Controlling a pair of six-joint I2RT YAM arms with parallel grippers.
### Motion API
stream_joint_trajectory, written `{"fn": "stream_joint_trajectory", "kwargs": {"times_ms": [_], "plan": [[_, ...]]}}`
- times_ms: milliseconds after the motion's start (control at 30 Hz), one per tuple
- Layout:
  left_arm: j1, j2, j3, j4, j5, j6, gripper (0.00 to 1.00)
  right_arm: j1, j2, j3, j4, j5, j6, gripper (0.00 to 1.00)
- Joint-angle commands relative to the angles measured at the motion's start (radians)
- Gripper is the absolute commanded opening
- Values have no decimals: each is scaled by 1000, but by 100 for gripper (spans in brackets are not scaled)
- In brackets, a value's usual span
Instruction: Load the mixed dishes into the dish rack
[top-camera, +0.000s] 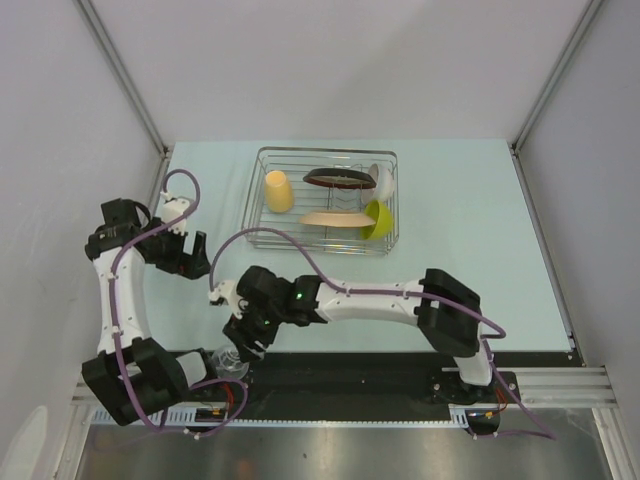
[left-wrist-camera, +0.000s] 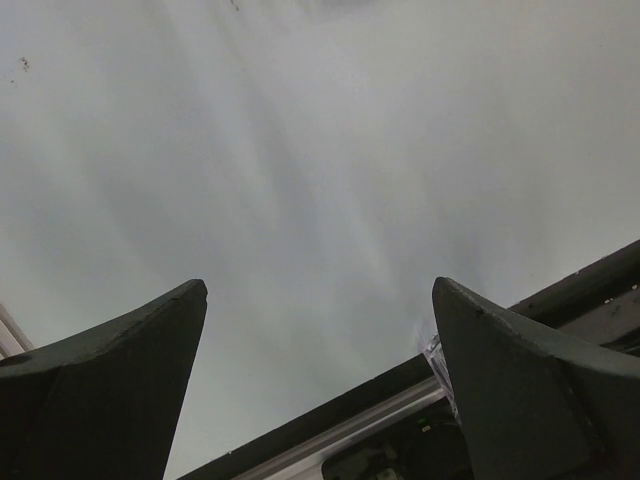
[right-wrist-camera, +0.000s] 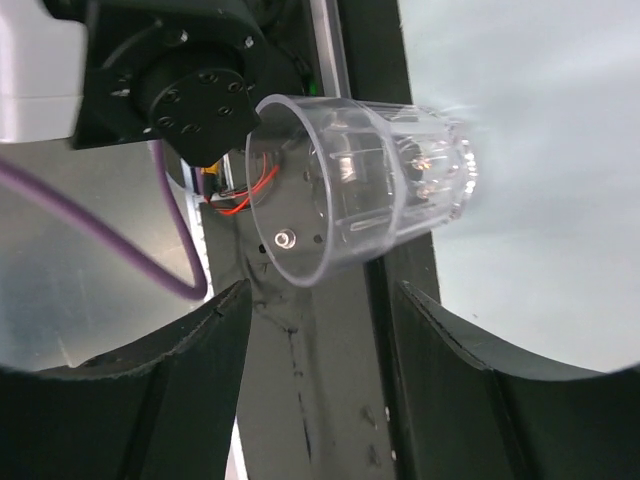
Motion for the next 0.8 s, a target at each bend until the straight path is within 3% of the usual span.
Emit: {"fn": "stream_joint_trajectory", "kwargs": {"times_ms": [0,567,767], "plan": [[27,7,15,13,59,39,100,32,53,92,-51,40,-45,63],[45,22,24,6,79,57,100,6,108,98,46,167,0,62],[51,36,39,0,90,59,100,0,119,93,37,261,-30,56]]}}
